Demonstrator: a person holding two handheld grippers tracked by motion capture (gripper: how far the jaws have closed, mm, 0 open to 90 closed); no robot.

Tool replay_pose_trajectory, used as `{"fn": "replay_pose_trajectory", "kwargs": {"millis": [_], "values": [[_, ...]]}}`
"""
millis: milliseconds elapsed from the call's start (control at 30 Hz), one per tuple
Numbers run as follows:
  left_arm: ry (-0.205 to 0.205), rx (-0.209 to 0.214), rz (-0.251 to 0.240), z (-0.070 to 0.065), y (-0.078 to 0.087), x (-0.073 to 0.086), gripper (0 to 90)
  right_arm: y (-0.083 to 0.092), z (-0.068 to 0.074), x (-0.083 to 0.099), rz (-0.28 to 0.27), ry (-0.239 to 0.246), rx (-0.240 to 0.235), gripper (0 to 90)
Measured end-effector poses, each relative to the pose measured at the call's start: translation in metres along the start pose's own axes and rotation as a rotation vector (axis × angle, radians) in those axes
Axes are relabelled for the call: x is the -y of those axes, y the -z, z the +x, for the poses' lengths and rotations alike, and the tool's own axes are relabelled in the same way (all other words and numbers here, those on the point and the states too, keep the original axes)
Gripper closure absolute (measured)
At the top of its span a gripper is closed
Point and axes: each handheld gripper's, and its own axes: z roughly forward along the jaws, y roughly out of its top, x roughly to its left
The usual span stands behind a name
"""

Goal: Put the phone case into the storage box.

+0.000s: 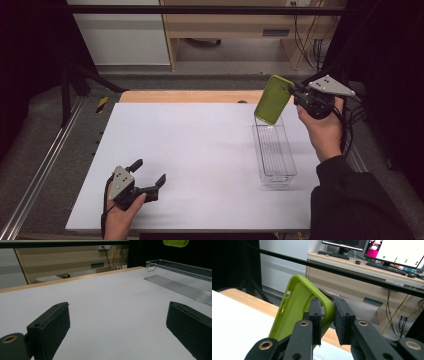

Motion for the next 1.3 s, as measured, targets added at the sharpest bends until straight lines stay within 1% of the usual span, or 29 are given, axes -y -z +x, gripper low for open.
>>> {"fn": "replay_pose_trajectory", "kwargs": {"millis": [100, 433, 667, 867, 900, 1100, 1133, 1167, 1300], "values": [[-0.001, 0.002, 0.001, 0.0, 0.0, 0.0, 4.8, -0.004, -0.005, 0.002, 0.014, 0.01, 0.007, 77.1], [-0.001, 0.004, 0.001, 0.0, -0.001, 0.0, 4.8, -0.018, -0.013, 0.011, 0.059, 0.041, 0.019, 77.1], [-0.001, 0.005, 0.002, -0.001, -0.001, 0.0, 4.8, -0.024, -0.018, 0.018, 0.079, 0.046, 0.022, 77.1], [-0.002, 0.008, 0.003, -0.001, -0.001, 0.0, 4.8, -0.031, -0.019, 0.023, 0.098, 0.055, 0.025, 77.1], [-0.002, 0.007, 0.002, -0.001, -0.001, 0.0, 4.8, -0.035, -0.019, 0.026, 0.109, 0.057, 0.023, 77.1], [-0.003, 0.008, 0.005, -0.001, -0.002, 0.001, 4.8, -0.045, -0.018, 0.035, 0.133, 0.074, 0.015, 77.1], [-0.003, 0.008, 0.005, -0.001, -0.002, 0.001, 4.8, -0.045, -0.018, 0.035, 0.133, 0.074, 0.015, 77.1], [-0.005, 0.009, 0.007, -0.001, -0.002, 0.001, 4.8, -0.049, -0.017, 0.039, 0.141, 0.075, 0.013, 77.0], [-0.005, 0.009, 0.008, -0.001, -0.002, 0.001, 4.8, -0.056, -0.017, 0.045, 0.156, 0.077, 0.013, 77.0]]}}
